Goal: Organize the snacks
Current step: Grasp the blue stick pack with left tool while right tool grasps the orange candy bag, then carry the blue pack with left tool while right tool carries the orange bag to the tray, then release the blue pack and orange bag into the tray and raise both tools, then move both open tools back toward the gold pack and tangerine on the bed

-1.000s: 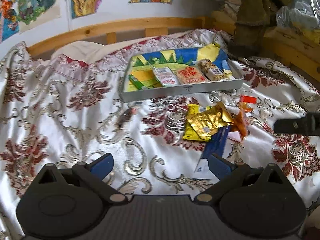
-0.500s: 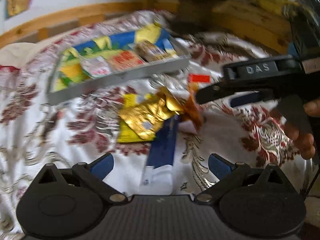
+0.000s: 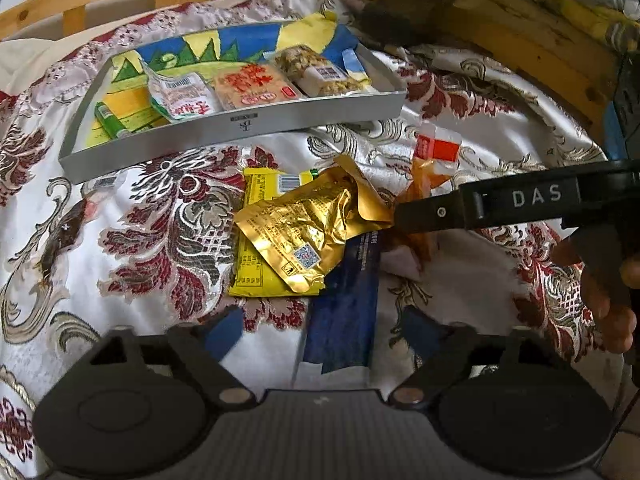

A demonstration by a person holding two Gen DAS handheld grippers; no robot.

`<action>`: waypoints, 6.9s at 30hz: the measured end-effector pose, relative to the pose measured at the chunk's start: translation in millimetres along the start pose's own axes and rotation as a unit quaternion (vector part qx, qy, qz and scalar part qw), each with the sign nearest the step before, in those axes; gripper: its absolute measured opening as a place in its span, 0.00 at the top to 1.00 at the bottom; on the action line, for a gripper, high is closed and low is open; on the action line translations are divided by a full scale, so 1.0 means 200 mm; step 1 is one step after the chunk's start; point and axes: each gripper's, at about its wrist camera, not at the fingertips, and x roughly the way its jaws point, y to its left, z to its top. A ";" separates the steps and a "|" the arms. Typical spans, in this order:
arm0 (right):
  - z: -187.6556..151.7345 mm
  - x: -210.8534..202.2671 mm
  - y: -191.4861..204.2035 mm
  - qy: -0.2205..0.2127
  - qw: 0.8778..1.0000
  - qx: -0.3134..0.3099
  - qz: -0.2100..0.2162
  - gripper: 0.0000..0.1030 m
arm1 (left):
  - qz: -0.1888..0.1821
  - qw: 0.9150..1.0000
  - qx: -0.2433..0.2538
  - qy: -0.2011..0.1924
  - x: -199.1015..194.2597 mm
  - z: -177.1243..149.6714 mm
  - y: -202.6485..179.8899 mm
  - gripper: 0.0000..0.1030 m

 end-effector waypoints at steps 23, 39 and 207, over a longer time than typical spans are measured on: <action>-0.04 -0.01 0.09 0.026 0.999 -0.048 -0.007 0.70 | -0.005 0.994 -0.091 0.062 -0.04 -0.01 -0.02 0.67; -0.11 -0.01 0.15 0.063 0.996 -0.061 0.035 0.61 | 0.028 0.990 -0.121 0.066 -0.12 -0.12 -0.03 0.44; -0.43 -0.85 0.28 -0.273 0.961 0.015 -0.039 0.00 | 0.274 0.937 -0.098 -0.195 -0.99 -0.34 -0.10 0.00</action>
